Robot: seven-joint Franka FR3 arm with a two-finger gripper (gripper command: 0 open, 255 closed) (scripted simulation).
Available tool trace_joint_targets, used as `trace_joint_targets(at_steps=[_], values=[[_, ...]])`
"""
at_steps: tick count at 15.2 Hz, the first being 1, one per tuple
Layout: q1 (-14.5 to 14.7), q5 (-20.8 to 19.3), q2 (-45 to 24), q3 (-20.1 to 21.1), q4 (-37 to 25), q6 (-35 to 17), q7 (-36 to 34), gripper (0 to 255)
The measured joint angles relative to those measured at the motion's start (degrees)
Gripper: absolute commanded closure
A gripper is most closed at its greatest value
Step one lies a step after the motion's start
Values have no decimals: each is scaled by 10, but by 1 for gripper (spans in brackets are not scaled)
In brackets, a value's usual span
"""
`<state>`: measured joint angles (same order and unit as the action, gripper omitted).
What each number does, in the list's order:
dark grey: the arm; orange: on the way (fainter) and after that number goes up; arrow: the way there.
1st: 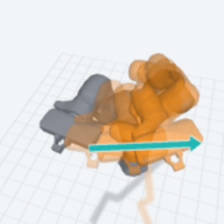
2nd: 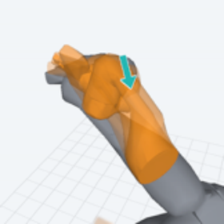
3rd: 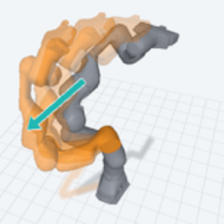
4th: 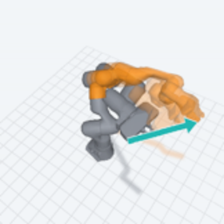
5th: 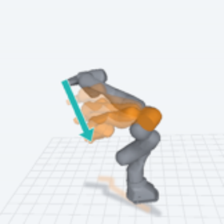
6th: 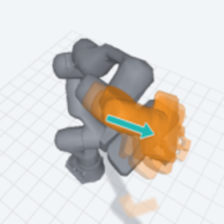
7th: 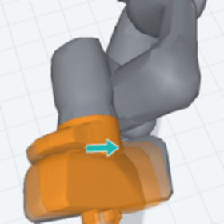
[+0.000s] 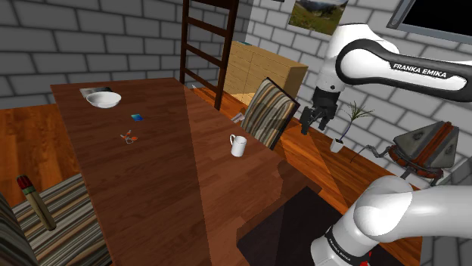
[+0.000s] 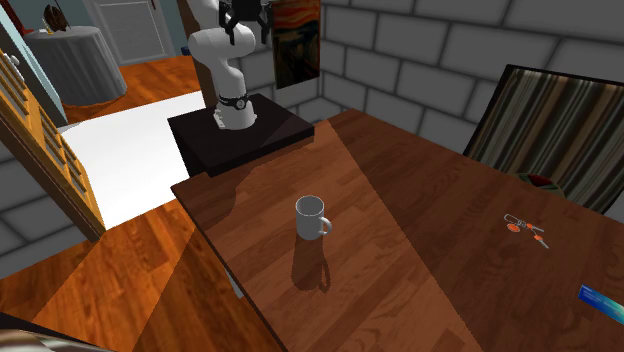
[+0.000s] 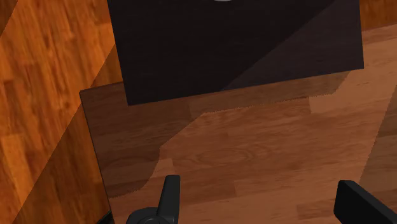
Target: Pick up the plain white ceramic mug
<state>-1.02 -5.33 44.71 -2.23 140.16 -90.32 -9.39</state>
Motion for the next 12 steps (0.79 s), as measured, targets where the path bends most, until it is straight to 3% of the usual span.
trace_joint_targets(at_steps=[4, 12], values=[[-2, -1, -37, -8, 3, -40, -1, 0], [-9, 5, -199, -35, -29, -171, 3, 0]])
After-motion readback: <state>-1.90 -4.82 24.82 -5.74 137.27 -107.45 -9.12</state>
